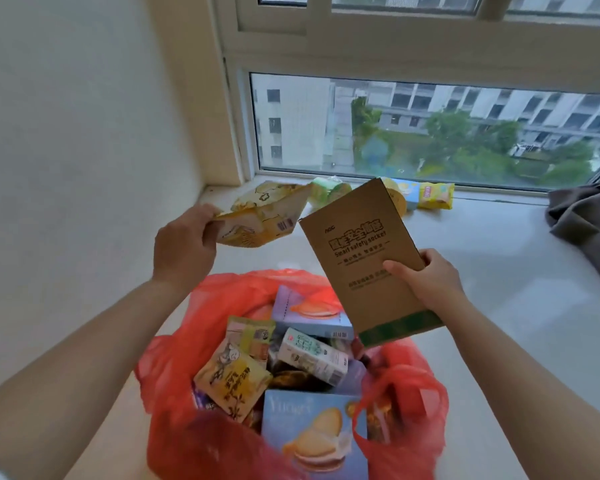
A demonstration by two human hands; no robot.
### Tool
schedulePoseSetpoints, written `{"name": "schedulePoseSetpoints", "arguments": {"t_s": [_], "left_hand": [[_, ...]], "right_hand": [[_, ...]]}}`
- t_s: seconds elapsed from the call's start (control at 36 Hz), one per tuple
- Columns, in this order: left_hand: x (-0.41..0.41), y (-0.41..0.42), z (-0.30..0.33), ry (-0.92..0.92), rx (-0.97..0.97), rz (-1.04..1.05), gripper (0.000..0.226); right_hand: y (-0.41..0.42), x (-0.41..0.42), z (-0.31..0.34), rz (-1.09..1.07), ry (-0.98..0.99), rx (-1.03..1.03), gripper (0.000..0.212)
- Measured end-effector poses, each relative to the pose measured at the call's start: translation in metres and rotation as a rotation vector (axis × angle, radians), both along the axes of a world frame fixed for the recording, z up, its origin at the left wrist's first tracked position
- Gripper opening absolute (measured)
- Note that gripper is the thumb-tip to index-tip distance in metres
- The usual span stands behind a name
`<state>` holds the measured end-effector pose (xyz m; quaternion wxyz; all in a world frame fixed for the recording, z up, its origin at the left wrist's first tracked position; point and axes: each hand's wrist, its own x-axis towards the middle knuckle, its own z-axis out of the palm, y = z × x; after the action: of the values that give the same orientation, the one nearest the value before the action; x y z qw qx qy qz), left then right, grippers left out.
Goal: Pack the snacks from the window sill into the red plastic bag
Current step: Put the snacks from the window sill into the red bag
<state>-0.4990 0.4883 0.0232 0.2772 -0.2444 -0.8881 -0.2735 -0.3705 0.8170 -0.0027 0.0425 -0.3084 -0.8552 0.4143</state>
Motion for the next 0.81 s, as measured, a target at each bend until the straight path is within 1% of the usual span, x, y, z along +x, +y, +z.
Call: {"name": "schedulePoseSetpoints", "arguments": {"t_s": [0.08, 0.22, 0.33, 0.42, 0.53, 0.58, 0.69, 0.75, 0.81], "left_hand": [[0.025, -0.015, -0.002, 0.080, -0.020, -0.089, 0.020], [0.063, -0.039, -0.014, 0.103, -0.019, -0.186, 0.011], [0.089, -0.054, -0.034, 0.123, -0.046, -0.269, 0.015], [0.104, -0.063, -0.048, 0.157, -0.084, -0.333, 0.022], [0.123, -0.079, -0.057, 0.157, -0.081, -0.356, 0.024], [0.135, -0.084, -0.060, 0.155, -0.084, -0.407, 0.026], [0.154, -0.089, -0.073, 0.162, -0.219, -0.519, 0.024], [0.155, -0.094, -0.083, 0.164, -0.287, -0.505, 0.021], [0.154, -0.097, -0.090, 0.159, -0.311, -0.460, 0.021]], "right_hand": [[-0.004, 0.019, -0.004, 0.029, -0.031, 0.039, 0.049], [-0.008, 0.041, -0.012, 0.015, -0.072, 0.146, 0.051], [-0.012, 0.049, -0.023, -0.013, -0.080, 0.108, 0.055], [-0.015, 0.051, -0.029, -0.016, -0.096, 0.136, 0.058], [-0.017, 0.054, -0.032, -0.040, -0.105, 0.160, 0.060], [-0.017, 0.054, -0.034, -0.047, -0.094, 0.152, 0.059], [-0.023, 0.053, -0.038, -0.038, -0.075, 0.183, 0.058], [-0.028, 0.052, -0.038, -0.028, -0.055, 0.228, 0.057], [-0.033, 0.051, -0.039, -0.013, -0.028, 0.289, 0.057]]}}
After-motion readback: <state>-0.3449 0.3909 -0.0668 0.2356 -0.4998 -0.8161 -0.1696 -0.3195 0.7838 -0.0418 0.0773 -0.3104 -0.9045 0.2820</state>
